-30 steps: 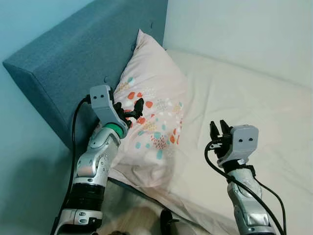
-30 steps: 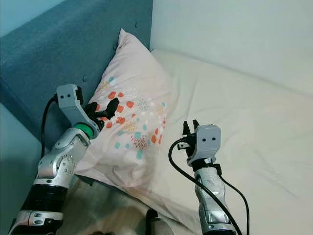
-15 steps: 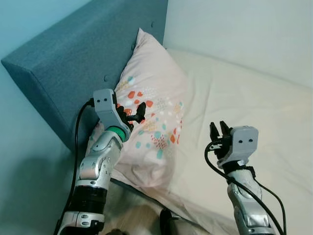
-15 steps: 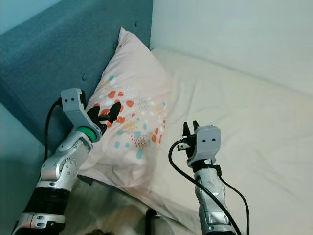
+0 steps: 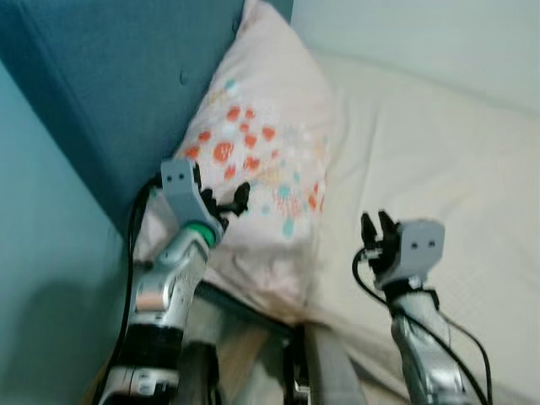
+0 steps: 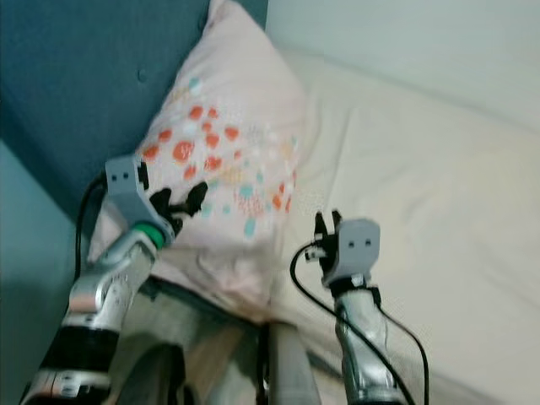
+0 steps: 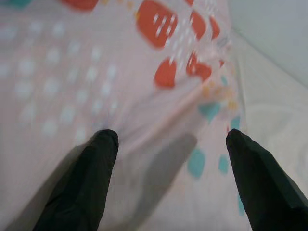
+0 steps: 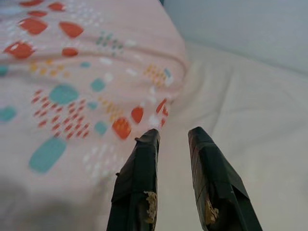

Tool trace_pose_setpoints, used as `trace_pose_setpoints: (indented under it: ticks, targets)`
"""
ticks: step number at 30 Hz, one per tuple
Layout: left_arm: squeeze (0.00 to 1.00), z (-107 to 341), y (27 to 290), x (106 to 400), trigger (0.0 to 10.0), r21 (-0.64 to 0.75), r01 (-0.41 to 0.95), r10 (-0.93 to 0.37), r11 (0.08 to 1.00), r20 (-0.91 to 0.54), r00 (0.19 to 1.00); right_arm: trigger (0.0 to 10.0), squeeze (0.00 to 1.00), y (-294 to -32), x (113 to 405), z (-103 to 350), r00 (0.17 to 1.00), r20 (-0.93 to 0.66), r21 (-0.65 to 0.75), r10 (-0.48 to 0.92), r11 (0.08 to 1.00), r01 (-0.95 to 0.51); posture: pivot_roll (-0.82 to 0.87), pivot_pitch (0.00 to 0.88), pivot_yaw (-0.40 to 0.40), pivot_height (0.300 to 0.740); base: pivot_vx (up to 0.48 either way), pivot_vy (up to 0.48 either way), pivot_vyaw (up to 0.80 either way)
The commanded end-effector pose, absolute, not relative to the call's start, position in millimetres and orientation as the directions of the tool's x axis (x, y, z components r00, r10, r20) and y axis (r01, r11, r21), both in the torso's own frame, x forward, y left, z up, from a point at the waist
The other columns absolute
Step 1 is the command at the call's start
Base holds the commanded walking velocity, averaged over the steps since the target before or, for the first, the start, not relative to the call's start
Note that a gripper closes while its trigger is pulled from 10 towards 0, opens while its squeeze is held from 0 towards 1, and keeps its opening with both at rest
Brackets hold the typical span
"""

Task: Clean up the room

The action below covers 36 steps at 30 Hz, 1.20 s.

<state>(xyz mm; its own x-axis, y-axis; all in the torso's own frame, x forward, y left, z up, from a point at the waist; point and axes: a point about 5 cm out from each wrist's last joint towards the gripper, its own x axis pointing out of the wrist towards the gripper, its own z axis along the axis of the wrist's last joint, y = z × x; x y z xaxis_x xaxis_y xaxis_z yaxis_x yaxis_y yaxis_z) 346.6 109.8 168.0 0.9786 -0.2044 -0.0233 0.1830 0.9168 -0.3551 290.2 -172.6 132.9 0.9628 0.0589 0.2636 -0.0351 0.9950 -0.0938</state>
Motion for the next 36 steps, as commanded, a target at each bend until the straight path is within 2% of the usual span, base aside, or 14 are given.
trace_pose_setpoints:
  ticks: [1,15,20,23,26,27,31,34,36]
  targets:
    - [0.0,159.3,108.4,344.2,10.0,-0.355,0.178,-0.212,0.918,-0.059,0.975,10.0,0.0,-177.0,287.5,129.1,0.967,0.25,-0.087,0.045,0.996,-0.024,-0.11,0.214,0.028,0.61,0.0,0.0,0.0]
    - [0.0,154.8,109.7,343.3,10.0,-0.377,0.152,-0.198,0.913,-0.087,0.976,10.0,0.0,-177.1,287.7,129.7,0.966,0.253,-0.089,0.049,0.996,-0.027,-0.11,0.207,0.03,0.61,0.0,0.0,0.0]
    - [0.0,151.9,112.2,338.8,10.0,-0.491,0.15,-0.227,0.858,-0.101,0.969,10.0,0.0,-177.4,287.2,129.5,0.966,0.253,-0.091,0.048,0.996,-0.026,-0.11,0.206,0.034,0.61,0.0,0.0,0.0]
    - [0.0,150.0,123.5,334.6,10.0,-0.534,0.114,-0.206,0.838,-0.117,0.971,10.0,0.0,-177.6,286.1,129.1,0.966,0.253,-0.093,0.048,0.995,-0.025,-0.12,0.208,0.041,0.61,0.0,0.0,0.0]
    - [0.0,163.5,148.0,317.0,10.0,-0.541,0.099,-0.174,0.835,-0.088,0.981,10.0,0.0,-180.8,282.8,127.9,0.967,0.25,-0.093,0.042,0.995,-0.02,-0.1,0.22,0.045,0.61,0.0,0.0,0.0]
    - [1.0,169.5,154.7,307.7,10.0,-0.559,0.114,-0.186,0.821,-0.074,0.98,10.0,0.0,-181.3,281.9,126.6,0.969,0.245,-0.093,0.042,0.995,-0.02,-0.1,0.22,0.045,0.61,0.0,0.0,0.0]
    - [1.0,175.6,159.6,297.4,10.0,-0.582,0.138,-0.212,0.801,-0.06,0.975,10.0,0.0,-181.4,281.3,125.0,0.97,0.24,-0.095,0.043,0.995,-0.021,-0.1,0.22,0.045,0.61,0.0,0.0,0.0]
    - [1.0,166.7,169.0,275.9,10.0,-0.607,0.07,-0.182,0.792,-0.125,0.975,10.0,0.0,-175.6,283.0,124.3,0.97,0.234,-0.092,0.064,0.995,-0.044,-0.09,0.233,0.037,0.61,0.0,0.0,0.0]
    - [1.0,160.3,165.6,275.6,10.0,-0.618,0.049,-0.177,0.785,-0.148,0.973,10.0,0.0,-174.3,284.2,124.9,0.97,0.235,-0.091,0.069,0.995,-0.049,-0.08,0.232,0.032,0.61,0.0,0.0,0.0]
